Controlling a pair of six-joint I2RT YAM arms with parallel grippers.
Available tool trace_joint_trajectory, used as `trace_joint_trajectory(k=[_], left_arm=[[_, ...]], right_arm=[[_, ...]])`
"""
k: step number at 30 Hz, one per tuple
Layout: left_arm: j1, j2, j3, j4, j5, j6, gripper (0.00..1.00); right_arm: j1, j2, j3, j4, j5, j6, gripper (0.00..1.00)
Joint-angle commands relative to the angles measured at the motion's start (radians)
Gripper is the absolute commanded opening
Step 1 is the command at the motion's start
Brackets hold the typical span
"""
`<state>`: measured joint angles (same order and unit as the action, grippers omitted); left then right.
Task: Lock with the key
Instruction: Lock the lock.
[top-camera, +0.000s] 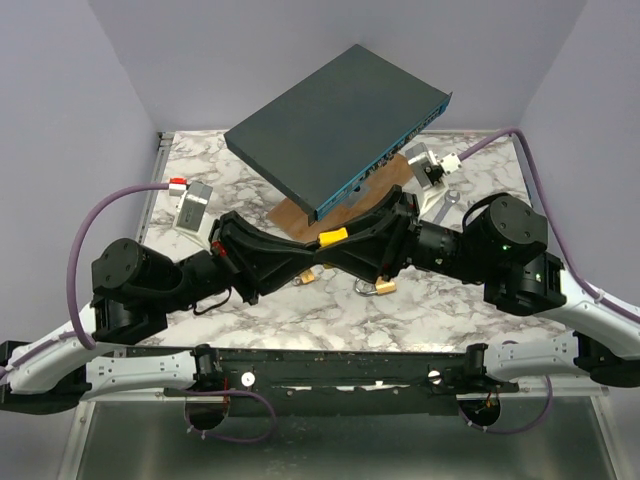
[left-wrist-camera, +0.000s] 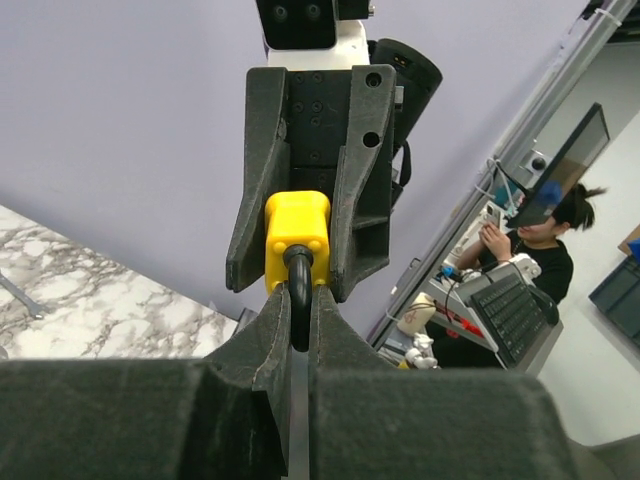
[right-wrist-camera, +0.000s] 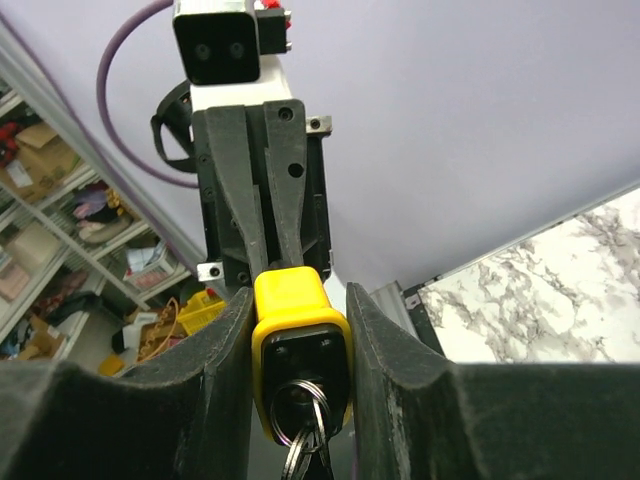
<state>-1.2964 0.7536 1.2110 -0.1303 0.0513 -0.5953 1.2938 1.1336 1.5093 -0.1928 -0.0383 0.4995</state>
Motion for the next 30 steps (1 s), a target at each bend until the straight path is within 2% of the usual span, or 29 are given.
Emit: trace_joint_trajectory(k=[1,8,13,17,23,27,30], left_arm=[[-0.02,0.234,-0.168,-0.244,0.326,-0.043,0.0],[0.022,0.199,-0.2,-0.199,0.351,-0.058,0.0],[0.035,0.107,-0.179,-0.23,0.257,0.008,0.0],[0.039,0.0,-0.162,-0.209,0.209,0.054,0.0],[0.039,-0.083,-0.099,-0.251,0.21,0.117,0.0],[0.039,-0.126,-0.086,-0.271,0.206,0.131,0.0],[0.039,-0.146,-0.063,-0.319,0.188,0.145,0.0]], right_arm=[[-0.001,0.23,-0.134,0.04,0.193,0.057,0.01],[0.019,0.22,-0.151,0.0,0.265,0.064,0.01],[0.019,0.156,-0.143,-0.009,0.274,0.018,0.02],[0.019,0.083,-0.166,0.021,0.218,-0.038,0.37],[0.019,-0.038,-0.217,0.075,0.063,-0.143,0.72],[0.019,-0.121,-0.251,0.062,0.046,-0.206,0.82],[0.019,-0.191,-0.283,0.044,-0.021,-0.239,0.86]])
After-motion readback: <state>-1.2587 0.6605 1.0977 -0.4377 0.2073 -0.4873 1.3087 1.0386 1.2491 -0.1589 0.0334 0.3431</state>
